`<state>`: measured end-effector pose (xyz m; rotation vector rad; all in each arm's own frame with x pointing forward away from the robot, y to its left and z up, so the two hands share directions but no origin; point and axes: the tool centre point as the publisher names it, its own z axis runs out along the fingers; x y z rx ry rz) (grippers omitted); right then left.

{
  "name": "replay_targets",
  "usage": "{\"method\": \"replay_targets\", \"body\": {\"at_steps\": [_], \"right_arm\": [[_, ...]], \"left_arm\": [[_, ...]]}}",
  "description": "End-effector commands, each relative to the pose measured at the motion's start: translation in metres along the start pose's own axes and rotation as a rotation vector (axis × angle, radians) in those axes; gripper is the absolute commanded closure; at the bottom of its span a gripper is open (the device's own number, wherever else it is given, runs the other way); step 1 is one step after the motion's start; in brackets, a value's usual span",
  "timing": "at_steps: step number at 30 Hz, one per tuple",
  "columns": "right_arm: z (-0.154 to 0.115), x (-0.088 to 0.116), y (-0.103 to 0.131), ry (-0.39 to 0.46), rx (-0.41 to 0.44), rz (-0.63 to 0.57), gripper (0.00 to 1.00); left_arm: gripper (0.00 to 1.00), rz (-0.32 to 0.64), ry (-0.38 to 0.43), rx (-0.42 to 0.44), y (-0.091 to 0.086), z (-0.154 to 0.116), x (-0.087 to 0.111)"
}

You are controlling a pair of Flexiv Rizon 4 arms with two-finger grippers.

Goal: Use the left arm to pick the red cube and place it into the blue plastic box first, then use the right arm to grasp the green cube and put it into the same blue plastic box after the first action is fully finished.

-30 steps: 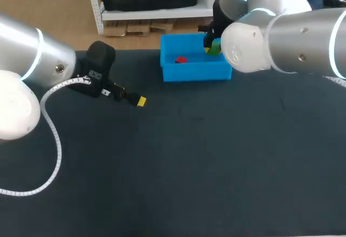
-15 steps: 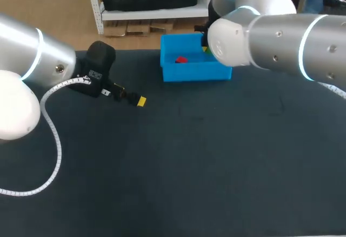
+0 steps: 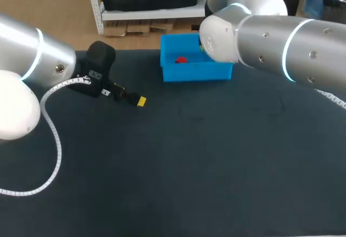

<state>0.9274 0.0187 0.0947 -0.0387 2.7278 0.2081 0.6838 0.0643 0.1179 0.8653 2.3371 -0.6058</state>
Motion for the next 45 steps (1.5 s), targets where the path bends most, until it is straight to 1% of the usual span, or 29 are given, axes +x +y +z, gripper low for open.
{"method": "replay_targets", "body": {"at_steps": [1,17,27,35,45], "right_arm": [[0.0,-0.001,0.0,0.003,-0.003,-0.001,1.0],[0.012,-0.002,-0.004,0.02,-0.003,0.003,1.0],[0.028,0.002,-0.009,0.056,0.014,0.006,1.0],[0.035,0.002,-0.011,0.072,0.022,0.01,1.0],[0.04,0.003,-0.011,0.084,0.026,0.012,1.0]], "left_arm": [[0.0,0.002,-0.006,0.005,0.001,0.0,0.001],[0.0,0.002,-0.006,0.005,0.001,0.0,0.001],[0.0,0.002,-0.006,0.005,0.001,0.0,0.001],[0.0,0.002,-0.006,0.005,0.001,0.0,0.001],[0.0,0.002,-0.006,0.005,0.001,0.0,0.001]]}}
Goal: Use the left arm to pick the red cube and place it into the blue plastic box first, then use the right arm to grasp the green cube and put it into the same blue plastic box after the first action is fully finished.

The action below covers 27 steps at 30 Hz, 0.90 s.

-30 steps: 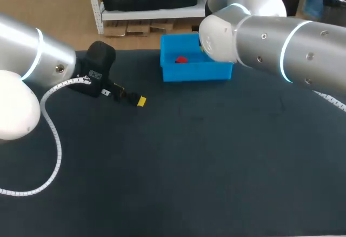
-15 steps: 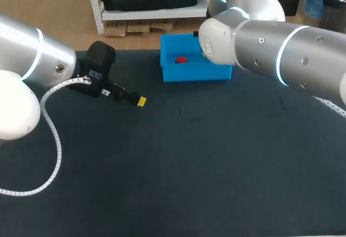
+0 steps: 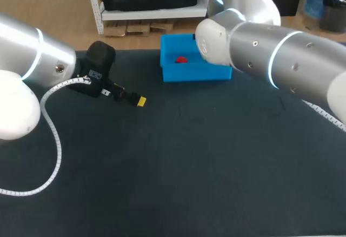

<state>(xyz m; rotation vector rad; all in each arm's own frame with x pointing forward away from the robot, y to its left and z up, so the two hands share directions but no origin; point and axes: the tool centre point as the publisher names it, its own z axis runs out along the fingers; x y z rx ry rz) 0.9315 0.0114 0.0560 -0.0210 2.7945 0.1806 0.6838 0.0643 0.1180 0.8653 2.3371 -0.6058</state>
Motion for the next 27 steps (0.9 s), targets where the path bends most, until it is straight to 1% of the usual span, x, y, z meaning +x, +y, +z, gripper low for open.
{"method": "replay_targets", "body": {"at_steps": [1,10,11,14,15,16,17,21,27], "right_arm": [[0.004,-0.009,0.003,0.02,0.002,-0.002,1.0],[0.005,-0.008,0.004,0.026,0.008,-0.005,1.0],[0.005,-0.008,0.004,0.025,0.009,-0.005,0.93],[0.004,-0.008,0.004,0.023,0.011,-0.003,0.55],[0.003,-0.008,0.004,0.023,0.012,-0.002,0.31],[0.003,-0.009,0.004,0.022,0.012,-0.001,0.11],[0.002,-0.009,0.004,0.02,0.012,0.001,0.0],[-0.001,-0.011,0.003,0.015,0.009,0.005,0.0],[-0.012,-0.012,0.005,-0.003,0.004,0.005,0.0]], "left_arm": [[0.0,0.002,-0.006,0.005,0.001,0.0,0.001],[0.0,0.002,-0.006,0.005,0.001,0.0,0.001],[0.0,0.002,-0.006,0.005,0.001,0.0,0.001],[0.0,0.002,-0.006,0.005,0.001,0.0,0.001],[0.0,0.002,-0.006,0.005,0.001,0.0,0.001],[0.0,0.002,-0.006,0.005,0.001,0.0,0.001],[0.0,0.002,-0.006,0.005,0.001,0.0,0.001],[0.0,0.002,-0.006,0.005,0.001,0.0,0.001],[0.0,0.002,-0.006,0.005,0.001,0.0,0.001]]}}
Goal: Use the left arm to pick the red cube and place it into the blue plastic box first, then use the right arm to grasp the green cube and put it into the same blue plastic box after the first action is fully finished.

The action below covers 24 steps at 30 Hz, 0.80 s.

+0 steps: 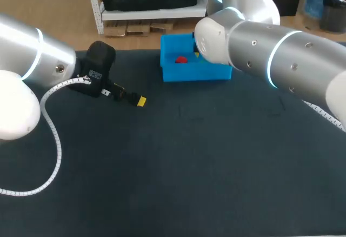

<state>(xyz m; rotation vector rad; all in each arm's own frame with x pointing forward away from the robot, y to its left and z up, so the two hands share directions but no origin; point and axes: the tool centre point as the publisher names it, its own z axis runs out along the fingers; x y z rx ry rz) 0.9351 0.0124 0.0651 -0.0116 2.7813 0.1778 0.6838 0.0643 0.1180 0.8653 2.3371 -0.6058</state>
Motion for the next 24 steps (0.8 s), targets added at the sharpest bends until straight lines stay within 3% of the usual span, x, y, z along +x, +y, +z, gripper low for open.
{"method": "replay_targets", "body": {"at_steps": [1,12,24], "right_arm": [[-0.007,-0.006,0.003,0.007,-0.001,-0.002,0.0],[-0.05,-0.005,0.012,-0.02,-0.027,-0.004,0.0],[-0.092,0.015,0.014,-0.015,-0.058,-0.029,0.0]], "left_arm": [[0.0,0.002,-0.006,0.005,0.001,0.0,0.001],[0.0,0.002,-0.006,0.005,0.001,0.0,0.001],[0.0,0.002,-0.006,0.005,0.001,0.0,0.001]]}}
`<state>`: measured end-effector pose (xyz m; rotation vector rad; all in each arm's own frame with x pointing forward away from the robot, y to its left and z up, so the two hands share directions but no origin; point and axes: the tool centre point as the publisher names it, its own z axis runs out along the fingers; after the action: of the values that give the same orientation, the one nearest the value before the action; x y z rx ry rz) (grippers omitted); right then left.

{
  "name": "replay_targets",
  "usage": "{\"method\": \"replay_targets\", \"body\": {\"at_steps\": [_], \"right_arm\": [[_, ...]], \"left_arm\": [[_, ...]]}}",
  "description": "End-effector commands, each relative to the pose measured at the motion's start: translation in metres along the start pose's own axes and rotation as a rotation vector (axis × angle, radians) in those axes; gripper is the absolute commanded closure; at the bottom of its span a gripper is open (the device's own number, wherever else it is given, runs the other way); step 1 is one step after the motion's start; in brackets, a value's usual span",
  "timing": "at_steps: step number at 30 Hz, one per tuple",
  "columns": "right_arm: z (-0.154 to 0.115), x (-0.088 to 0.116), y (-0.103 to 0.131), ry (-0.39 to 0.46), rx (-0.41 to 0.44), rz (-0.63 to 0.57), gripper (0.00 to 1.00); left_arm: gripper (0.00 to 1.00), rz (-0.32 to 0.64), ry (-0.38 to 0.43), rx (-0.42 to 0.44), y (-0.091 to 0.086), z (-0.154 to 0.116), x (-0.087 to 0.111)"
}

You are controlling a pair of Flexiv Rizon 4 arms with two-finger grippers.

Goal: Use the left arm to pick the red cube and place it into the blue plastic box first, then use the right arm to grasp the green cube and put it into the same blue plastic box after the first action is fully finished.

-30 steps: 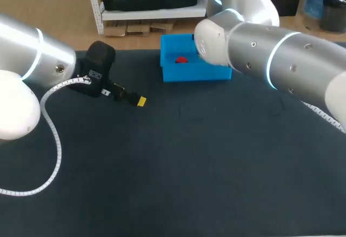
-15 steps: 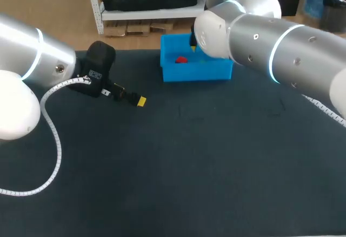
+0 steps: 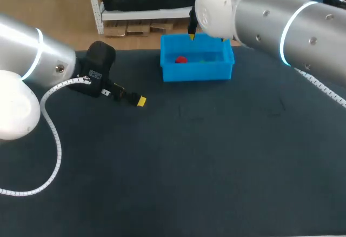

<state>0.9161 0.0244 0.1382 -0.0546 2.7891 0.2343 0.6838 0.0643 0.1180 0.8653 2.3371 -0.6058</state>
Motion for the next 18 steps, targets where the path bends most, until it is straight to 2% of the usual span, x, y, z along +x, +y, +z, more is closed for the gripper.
{"method": "replay_targets", "body": {"at_steps": [1,18], "right_arm": [[-0.021,0.024,-0.007,-0.028,-0.014,-0.009,0.0],[-0.031,0.038,-0.01,-0.017,-0.02,-0.036,0.0]], "left_arm": [[0.0,0.002,-0.006,0.005,0.001,0.0,0.001],[0.0,0.002,-0.006,0.005,0.001,0.0,0.001]]}}
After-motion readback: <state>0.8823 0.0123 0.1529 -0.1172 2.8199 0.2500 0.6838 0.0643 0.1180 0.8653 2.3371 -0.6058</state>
